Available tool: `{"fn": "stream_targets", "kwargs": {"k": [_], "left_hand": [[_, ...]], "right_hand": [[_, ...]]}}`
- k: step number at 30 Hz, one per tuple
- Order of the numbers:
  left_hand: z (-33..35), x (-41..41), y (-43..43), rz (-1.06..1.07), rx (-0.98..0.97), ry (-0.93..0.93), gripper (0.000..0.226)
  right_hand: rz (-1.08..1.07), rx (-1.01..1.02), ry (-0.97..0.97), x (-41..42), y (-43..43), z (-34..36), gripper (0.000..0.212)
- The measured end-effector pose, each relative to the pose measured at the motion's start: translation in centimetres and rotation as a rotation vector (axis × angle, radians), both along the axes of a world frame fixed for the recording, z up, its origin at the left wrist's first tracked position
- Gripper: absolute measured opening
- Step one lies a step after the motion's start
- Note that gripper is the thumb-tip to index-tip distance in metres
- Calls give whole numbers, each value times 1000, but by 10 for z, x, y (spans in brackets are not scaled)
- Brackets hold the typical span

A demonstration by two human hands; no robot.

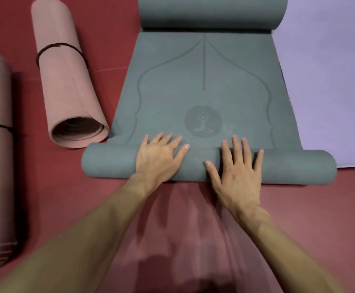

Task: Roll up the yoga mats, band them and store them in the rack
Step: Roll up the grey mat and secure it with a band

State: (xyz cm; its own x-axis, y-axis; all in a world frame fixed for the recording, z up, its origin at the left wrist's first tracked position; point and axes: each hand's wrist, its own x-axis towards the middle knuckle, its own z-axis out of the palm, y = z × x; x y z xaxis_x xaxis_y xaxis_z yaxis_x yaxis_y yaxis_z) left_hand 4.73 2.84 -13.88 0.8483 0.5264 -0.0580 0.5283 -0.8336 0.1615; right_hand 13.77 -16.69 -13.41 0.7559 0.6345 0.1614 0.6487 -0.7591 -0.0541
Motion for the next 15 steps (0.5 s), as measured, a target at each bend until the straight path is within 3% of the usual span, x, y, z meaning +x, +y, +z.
{"fn": "stream_targets", "kwargs": {"k": [4,8,12,15], "left_hand": [[2,22,16,-24,-52,58,60],[-4,-1,-5,25,85,-249,59],[-16,-43,-21,-122,178,-240,89],[-13,-38,-14,-120,204,-164,102]], "right_hand": [[48,9,-19,2,1,-7,74],[40,5,-12,9,7,-9,74],[50,46,29,11,10,-7,75],[157,-19,50,19,-1,-2,98]]}}
